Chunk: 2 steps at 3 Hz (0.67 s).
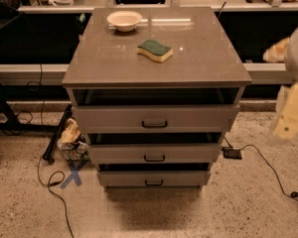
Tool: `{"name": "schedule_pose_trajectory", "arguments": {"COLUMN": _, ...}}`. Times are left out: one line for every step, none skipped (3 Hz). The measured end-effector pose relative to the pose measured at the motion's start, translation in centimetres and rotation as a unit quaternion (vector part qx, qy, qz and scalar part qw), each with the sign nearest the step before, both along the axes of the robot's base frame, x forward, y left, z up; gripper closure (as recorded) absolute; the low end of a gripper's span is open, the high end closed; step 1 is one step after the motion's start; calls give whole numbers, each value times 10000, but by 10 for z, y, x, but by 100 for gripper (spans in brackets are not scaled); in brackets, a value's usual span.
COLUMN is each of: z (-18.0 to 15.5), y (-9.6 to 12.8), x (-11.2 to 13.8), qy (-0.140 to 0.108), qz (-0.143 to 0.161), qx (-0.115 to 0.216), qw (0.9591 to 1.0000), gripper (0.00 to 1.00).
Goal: Open bottom drawer
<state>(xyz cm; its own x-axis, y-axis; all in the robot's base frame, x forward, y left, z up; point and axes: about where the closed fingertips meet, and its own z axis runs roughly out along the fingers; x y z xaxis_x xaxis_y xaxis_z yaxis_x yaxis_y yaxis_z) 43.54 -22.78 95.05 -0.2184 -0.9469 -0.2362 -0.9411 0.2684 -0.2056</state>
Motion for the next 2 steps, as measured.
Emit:
{"name": "schedule_pose_trajectory", "arguments": {"z": -83, "y": -27, "x": -8, "qy": 585, "qz": 55, "qx": 630, "qw": 9963, "gripper": 0}}
{"name": "schedule_pose_trajectory", "arguments": {"z": -165, "y": -41, "x": -14, "qy": 1140, "qz": 119, "qx": 1321, "qw": 9846, "gripper": 0}}
